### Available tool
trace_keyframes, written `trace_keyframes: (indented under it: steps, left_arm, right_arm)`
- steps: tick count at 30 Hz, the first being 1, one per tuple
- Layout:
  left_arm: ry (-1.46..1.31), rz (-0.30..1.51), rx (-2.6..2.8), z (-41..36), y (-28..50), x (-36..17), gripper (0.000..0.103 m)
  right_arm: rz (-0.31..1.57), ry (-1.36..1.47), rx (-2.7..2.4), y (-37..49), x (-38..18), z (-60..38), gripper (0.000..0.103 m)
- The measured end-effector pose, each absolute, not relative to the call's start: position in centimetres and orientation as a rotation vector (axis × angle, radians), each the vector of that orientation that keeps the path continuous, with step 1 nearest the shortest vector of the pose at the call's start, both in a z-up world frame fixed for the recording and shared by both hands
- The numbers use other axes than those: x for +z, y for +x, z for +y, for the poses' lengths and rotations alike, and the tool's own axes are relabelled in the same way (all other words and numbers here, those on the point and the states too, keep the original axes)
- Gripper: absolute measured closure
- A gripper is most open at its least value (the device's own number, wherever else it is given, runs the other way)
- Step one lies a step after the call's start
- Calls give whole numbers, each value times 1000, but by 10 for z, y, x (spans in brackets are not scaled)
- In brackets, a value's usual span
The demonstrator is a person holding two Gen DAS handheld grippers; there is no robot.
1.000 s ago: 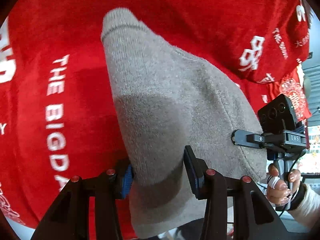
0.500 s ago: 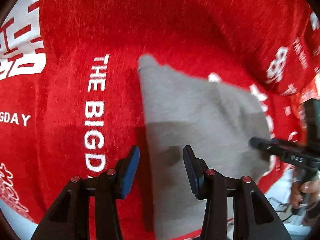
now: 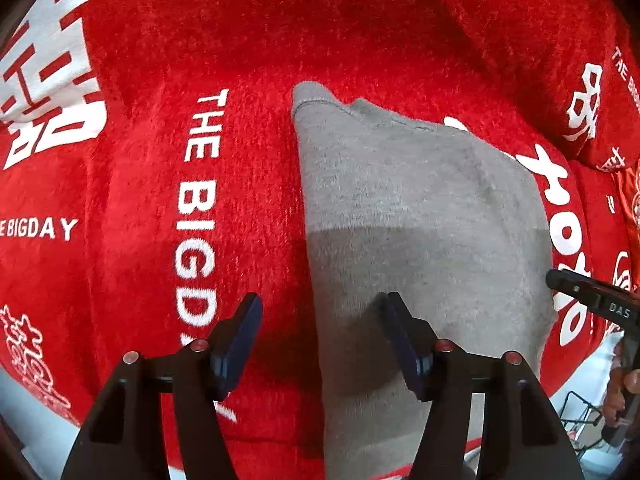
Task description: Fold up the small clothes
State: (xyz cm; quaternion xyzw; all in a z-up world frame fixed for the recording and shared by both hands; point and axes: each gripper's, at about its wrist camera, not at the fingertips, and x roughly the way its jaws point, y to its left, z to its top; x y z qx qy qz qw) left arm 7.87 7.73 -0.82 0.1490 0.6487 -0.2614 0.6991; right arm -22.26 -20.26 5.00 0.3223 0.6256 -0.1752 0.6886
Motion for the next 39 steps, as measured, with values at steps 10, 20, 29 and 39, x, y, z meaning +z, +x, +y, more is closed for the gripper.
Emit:
trace_keyframes:
  steps: [10,20,29,39]
  left_arm:
    - [394,1457,-540,82,61,1,39]
    - [379,1473,-504,90,60,2,27]
    - [391,1490,-511,92,57,0,22]
    - [399,1496,-537,91,50,2,22]
  right_arm:
    - [1456,709,-265,-213,56,-142,59]
    - [1587,693,-333,-238,18,-133,59]
    - [1597,677,-343,-241,18,-133,57]
    - [1456,786,-374,-226,38,-143,57]
